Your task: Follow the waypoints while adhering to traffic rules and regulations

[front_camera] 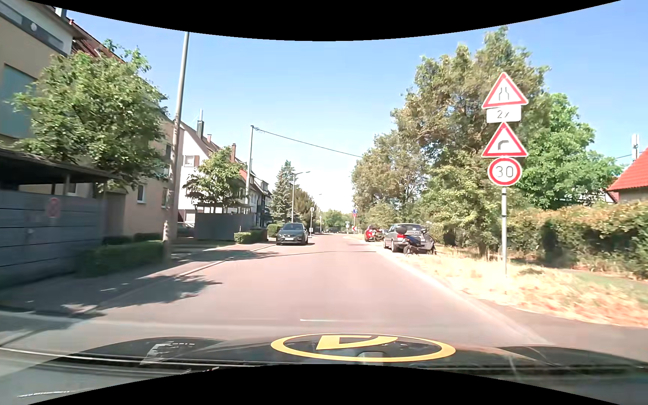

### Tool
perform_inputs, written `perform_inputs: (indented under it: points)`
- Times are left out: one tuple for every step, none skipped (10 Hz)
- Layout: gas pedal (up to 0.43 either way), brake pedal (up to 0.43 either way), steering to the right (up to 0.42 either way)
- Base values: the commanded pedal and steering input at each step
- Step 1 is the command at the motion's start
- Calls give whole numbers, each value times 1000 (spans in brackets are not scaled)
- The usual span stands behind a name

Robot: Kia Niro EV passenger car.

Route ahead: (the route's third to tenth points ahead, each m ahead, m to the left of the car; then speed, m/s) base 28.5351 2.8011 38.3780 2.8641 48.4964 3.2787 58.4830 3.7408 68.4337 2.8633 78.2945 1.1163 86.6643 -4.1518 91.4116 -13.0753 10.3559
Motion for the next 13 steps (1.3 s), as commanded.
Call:
perform_inputs:
  points:
    - [169, 0, -7]
    - [169, 0, -6]
    - [157, 0, -7]
    - [157, 0, -7]
    - [157, 0, -7]
    - [157, 0, -7]
    - [157, 0, -7]
    - [150, 0, -7]
    - [150, 0, -7]
    - [138, 0, -7]
    - [138, 0, -7]
    - [138, 0, -7]
    - [138, 0, -8]
